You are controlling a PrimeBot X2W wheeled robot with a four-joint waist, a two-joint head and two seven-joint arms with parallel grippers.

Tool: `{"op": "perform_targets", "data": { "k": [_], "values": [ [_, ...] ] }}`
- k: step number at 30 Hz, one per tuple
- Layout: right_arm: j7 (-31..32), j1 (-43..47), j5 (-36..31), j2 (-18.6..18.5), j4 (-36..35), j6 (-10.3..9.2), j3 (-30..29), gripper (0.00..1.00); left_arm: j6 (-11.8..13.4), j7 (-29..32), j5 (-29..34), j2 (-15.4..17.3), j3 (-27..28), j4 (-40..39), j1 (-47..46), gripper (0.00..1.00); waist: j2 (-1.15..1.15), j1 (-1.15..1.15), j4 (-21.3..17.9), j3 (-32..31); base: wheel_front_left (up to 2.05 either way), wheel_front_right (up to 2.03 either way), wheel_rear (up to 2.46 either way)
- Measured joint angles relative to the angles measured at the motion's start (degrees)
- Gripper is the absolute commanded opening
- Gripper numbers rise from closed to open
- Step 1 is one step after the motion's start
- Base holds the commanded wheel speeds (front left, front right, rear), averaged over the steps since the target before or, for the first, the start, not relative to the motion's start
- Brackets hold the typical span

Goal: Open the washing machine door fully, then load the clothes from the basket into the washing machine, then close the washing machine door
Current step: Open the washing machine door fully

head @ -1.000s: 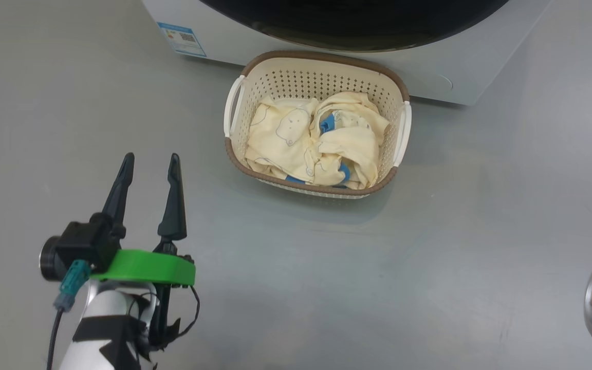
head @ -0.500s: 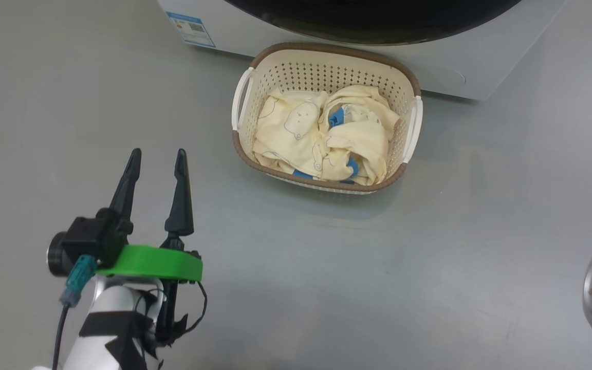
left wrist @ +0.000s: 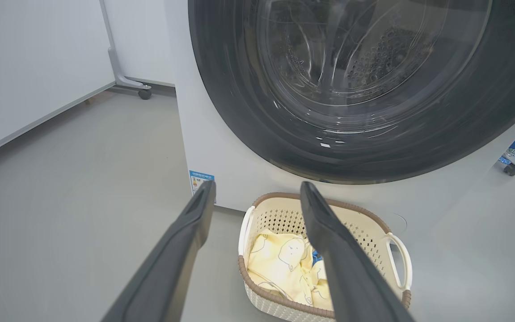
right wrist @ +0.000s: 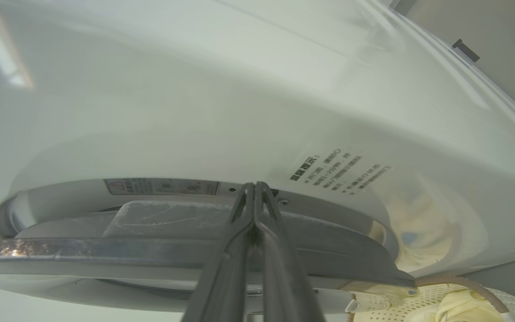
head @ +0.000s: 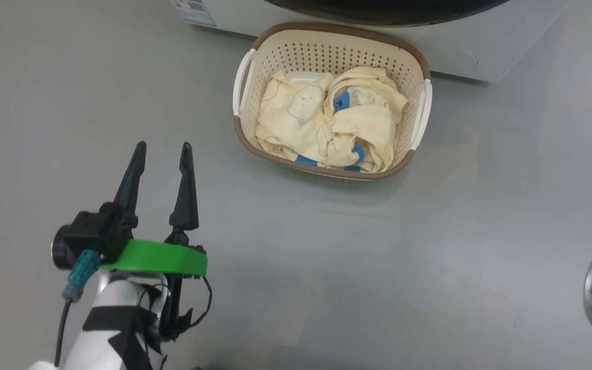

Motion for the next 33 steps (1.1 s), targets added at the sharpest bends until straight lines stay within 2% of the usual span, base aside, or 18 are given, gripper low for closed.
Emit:
{"op": "perform_targets", "data": {
  "k": [22,33],
  "values": [
    [2.3,-2.9,-0.9,-0.1,1.9,-0.01,-1.9,0.00,1.0,0.0,-2.0,-0.2,-1.4,-0.3,-1.9,1.00,0.00,0.00,1.8,3.2,0.00,0.00,0.00],
    [6.0,-3.6,-1.3,-0.8,2.5,-0.01,-2.5,0.00,1.6,0.0,-2.6,-0.2,-2.0,-0.5,-1.9,1.00,0.00,0.00,2.5,3.7,0.00,0.00,0.00]
  ]
}}
